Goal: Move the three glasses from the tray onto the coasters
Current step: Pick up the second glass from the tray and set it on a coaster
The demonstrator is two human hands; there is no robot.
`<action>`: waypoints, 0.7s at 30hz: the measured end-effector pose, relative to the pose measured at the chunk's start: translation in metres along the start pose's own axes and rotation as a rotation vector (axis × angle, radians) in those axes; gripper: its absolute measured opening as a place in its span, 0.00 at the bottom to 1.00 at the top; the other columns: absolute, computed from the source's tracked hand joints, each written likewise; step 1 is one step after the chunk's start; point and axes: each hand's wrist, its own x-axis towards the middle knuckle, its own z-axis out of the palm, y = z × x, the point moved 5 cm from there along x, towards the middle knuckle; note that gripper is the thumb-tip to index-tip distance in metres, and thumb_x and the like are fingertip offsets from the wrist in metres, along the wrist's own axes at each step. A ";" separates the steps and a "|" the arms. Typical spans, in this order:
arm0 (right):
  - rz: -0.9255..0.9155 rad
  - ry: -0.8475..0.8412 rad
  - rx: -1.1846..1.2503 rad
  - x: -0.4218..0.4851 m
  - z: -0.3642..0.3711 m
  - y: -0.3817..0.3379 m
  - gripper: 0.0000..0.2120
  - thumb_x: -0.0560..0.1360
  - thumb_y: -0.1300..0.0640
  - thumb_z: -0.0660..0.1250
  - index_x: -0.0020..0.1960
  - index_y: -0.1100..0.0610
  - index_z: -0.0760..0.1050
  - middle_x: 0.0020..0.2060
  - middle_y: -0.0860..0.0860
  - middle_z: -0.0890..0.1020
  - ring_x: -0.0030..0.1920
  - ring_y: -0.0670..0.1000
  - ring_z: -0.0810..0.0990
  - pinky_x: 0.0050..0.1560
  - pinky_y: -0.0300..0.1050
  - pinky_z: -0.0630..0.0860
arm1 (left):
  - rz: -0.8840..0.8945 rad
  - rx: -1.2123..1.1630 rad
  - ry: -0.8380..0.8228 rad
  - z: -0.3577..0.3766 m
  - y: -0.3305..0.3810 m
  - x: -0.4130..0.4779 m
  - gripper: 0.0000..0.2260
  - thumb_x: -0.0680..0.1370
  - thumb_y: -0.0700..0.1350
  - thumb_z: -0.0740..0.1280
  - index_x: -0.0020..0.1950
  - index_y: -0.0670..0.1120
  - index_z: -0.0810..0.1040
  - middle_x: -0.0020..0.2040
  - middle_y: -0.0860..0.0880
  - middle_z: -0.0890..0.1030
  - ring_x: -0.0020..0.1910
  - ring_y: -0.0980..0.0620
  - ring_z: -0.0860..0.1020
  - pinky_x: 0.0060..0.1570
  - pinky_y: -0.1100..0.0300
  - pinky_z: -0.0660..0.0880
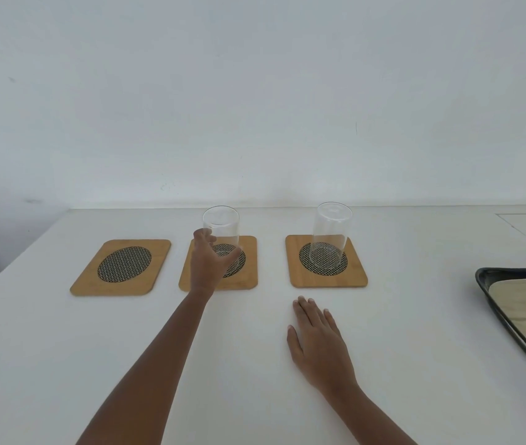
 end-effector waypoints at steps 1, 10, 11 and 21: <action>0.000 -0.002 -0.004 0.000 0.000 0.000 0.25 0.79 0.52 0.50 0.74 0.56 0.51 0.76 0.50 0.56 0.76 0.47 0.51 0.76 0.44 0.44 | -0.001 0.001 0.004 0.000 -0.001 0.000 0.33 0.67 0.46 0.76 0.64 0.39 0.64 0.61 0.40 0.75 0.61 0.44 0.74 0.51 0.60 0.68; 0.003 0.018 0.024 0.000 0.000 0.001 0.25 0.79 0.52 0.51 0.74 0.56 0.53 0.75 0.51 0.58 0.76 0.47 0.53 0.76 0.45 0.45 | -0.033 -0.020 0.021 0.001 -0.005 0.003 0.32 0.67 0.46 0.76 0.63 0.39 0.64 0.60 0.40 0.75 0.60 0.44 0.74 0.51 0.59 0.68; 0.003 0.021 0.028 0.000 0.000 0.001 0.25 0.79 0.52 0.52 0.74 0.57 0.53 0.75 0.51 0.58 0.76 0.48 0.53 0.76 0.45 0.45 | -0.032 -0.019 0.021 0.001 -0.005 0.003 0.32 0.67 0.46 0.76 0.63 0.38 0.64 0.60 0.40 0.75 0.61 0.44 0.74 0.51 0.59 0.68; 0.002 0.026 0.024 0.000 0.001 0.000 0.25 0.79 0.52 0.51 0.74 0.56 0.53 0.75 0.50 0.57 0.76 0.47 0.52 0.76 0.43 0.45 | -0.023 -0.018 0.007 0.004 -0.003 0.005 0.32 0.68 0.46 0.75 0.64 0.37 0.63 0.60 0.38 0.75 0.62 0.43 0.73 0.53 0.57 0.68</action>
